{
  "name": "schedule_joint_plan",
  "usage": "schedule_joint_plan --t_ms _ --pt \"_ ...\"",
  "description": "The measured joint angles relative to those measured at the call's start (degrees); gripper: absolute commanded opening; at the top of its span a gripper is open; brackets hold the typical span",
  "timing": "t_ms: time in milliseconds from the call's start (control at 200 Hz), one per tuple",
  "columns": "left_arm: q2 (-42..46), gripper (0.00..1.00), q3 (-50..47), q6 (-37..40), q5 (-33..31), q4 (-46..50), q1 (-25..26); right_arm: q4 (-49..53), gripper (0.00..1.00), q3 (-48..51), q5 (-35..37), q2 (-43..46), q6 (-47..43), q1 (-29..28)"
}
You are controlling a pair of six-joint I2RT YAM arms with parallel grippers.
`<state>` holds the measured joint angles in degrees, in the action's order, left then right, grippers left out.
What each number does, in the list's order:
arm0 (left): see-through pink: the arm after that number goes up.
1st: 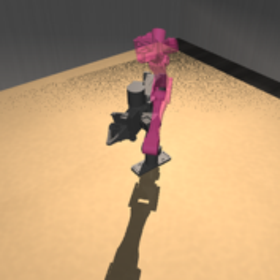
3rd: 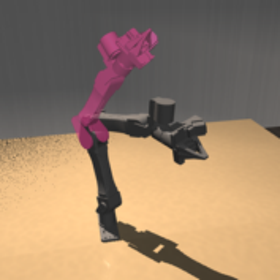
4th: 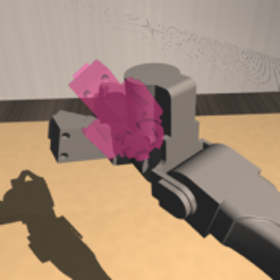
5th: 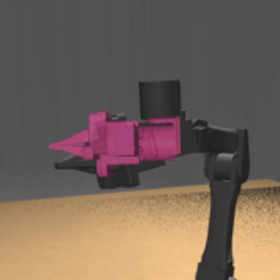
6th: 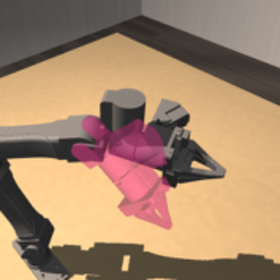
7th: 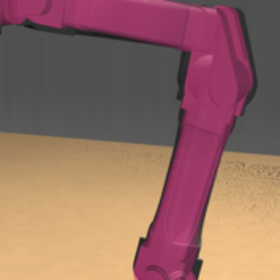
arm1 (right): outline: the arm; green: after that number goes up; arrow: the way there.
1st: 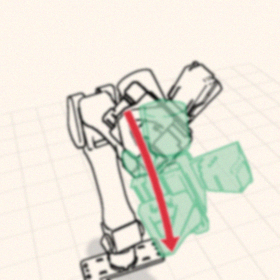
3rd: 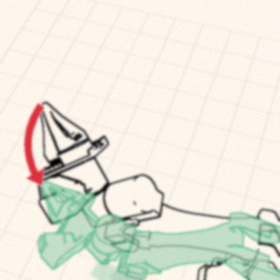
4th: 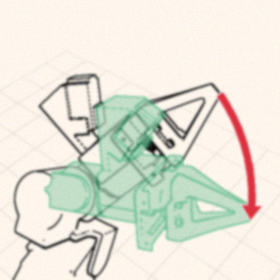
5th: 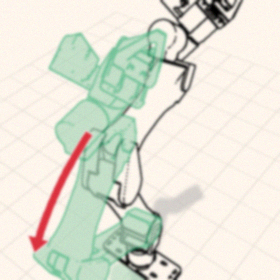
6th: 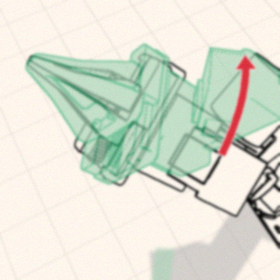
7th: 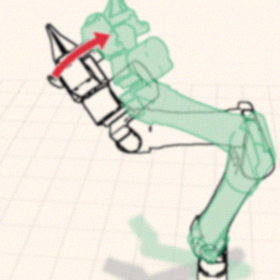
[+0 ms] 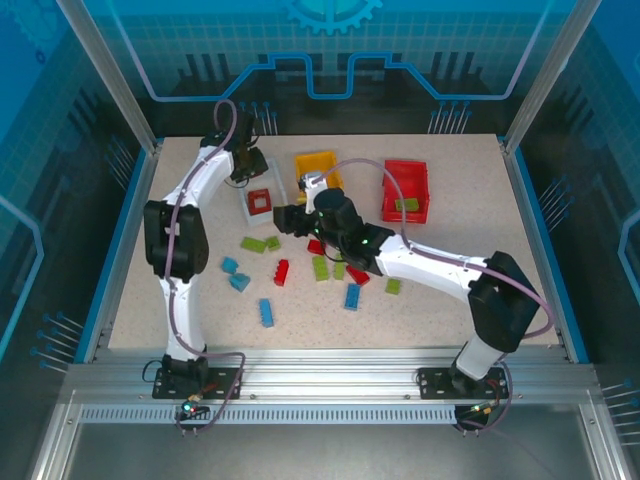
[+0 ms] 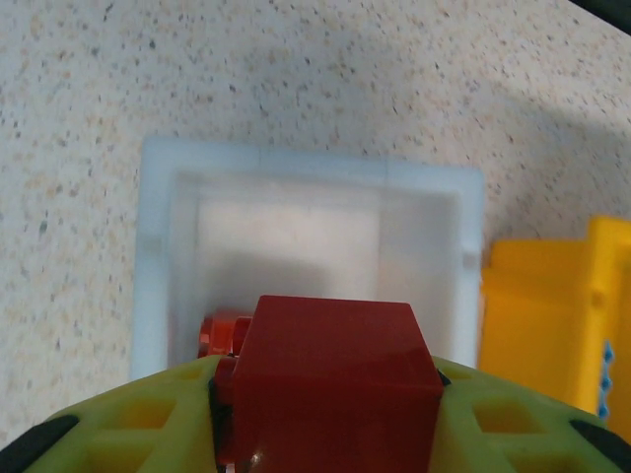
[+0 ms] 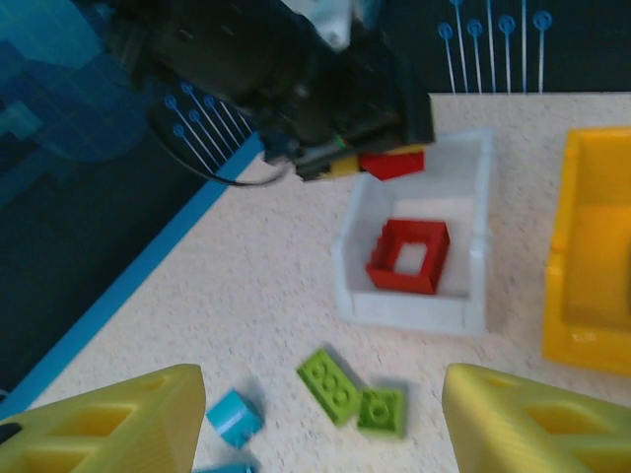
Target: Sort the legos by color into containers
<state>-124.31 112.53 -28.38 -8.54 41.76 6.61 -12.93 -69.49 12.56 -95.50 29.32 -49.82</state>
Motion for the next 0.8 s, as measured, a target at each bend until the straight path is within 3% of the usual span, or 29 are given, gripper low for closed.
schedule_joint_plan --t_ms 305,490,800 --pt "-6.8 0.41 5.3 1.6 1.1 0.0 -0.4 -1.3 0.67 -0.4 -0.9 -1.0 0.2 0.1" --pt "-6.8 0.56 4.0 1.4 1.5 -0.7 -0.4 -0.1 0.68 1.3 -1.0 -0.3 0.5 1.0" --pt "-4.5 0.58 1.4 1.5 2.4 -0.9 -0.3 1.7 0.68 4.2 -0.2 4.5 0.2 1.1"
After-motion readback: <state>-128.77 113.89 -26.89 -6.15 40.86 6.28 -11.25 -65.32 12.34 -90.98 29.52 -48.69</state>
